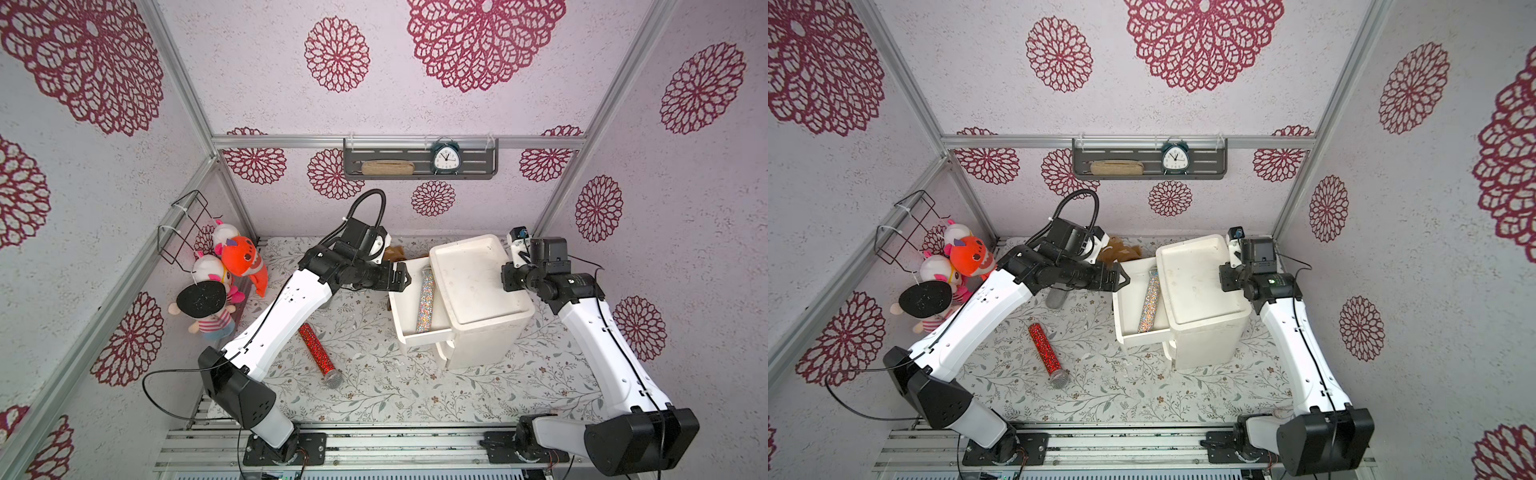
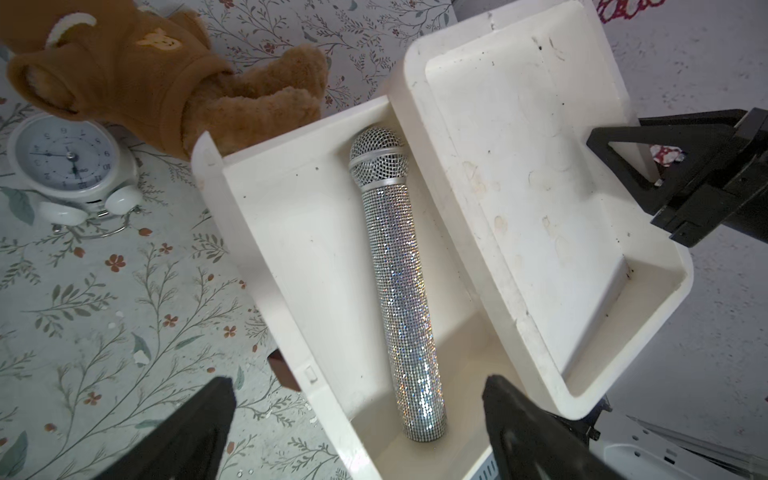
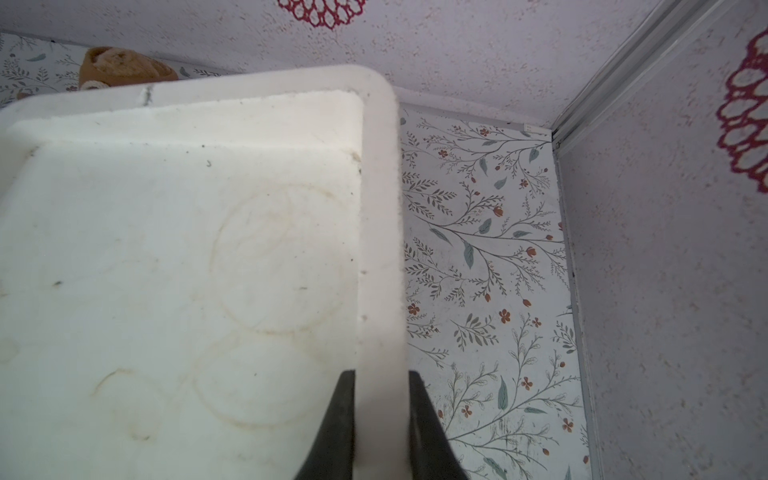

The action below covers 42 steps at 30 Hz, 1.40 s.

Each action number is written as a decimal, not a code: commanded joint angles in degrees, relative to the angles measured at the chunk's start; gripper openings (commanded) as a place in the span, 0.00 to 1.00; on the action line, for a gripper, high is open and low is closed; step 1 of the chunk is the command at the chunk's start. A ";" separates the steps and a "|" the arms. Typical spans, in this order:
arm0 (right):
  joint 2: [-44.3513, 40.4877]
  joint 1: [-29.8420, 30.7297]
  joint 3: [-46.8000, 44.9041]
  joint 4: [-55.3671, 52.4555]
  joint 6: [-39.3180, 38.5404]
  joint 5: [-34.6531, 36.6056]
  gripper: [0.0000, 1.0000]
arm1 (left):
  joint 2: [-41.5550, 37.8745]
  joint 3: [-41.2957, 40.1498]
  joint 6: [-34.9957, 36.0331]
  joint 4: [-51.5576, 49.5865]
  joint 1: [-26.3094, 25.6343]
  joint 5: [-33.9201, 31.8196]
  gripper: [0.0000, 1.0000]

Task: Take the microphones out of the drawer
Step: Pick up the microphone from the drawer.

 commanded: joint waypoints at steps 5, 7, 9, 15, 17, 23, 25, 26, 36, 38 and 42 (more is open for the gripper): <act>-2.96 1.21 1.64 8.70 -0.45 2.03 0.00 | 5.03 5.58 2.55 -1.26 -4.05 -1.20 0.98; -2.98 1.24 1.73 8.70 -0.54 2.19 0.00 | 6.24 6.61 2.82 -1.89 -4.67 -2.32 1.00; -2.99 1.31 1.71 8.71 -0.67 2.32 0.00 | 7.37 7.30 3.25 -2.47 -5.14 -3.52 0.98; -3.04 1.42 1.50 8.93 -0.67 2.47 0.00 | 9.90 7.75 4.19 -2.60 -5.88 -4.80 0.84; -2.99 1.47 1.49 8.98 -0.76 2.47 0.00 | 10.97 8.11 4.42 -3.06 -6.02 -5.59 0.77; -3.09 1.59 1.55 9.09 -0.98 2.64 0.00 | 13.64 9.39 4.74 -4.15 -6.93 -8.02 0.70; -3.18 1.62 1.43 9.11 -0.98 2.73 0.00 | 14.60 10.07 4.96 -5.10 -7.24 -9.62 0.70; -3.23 1.61 1.35 9.15 -1.02 2.73 0.00 | 15.21 10.51 4.94 -5.78 -7.38 -10.58 0.68; -3.96 1.89 0.65 9.50 -1.33 2.99 0.00 | 21.09 13.76 3.91 -6.88 -9.69 -13.78 0.59; -4.02 1.94 0.73 9.48 -1.38 2.86 0.00 | 22.24 15.02 3.41 -7.83 -10.04 -15.10 0.59; -4.18 1.93 0.72 9.59 -1.60 2.94 0.00 | 23.33 16.16 2.77 -8.36 -10.28 -17.19 0.57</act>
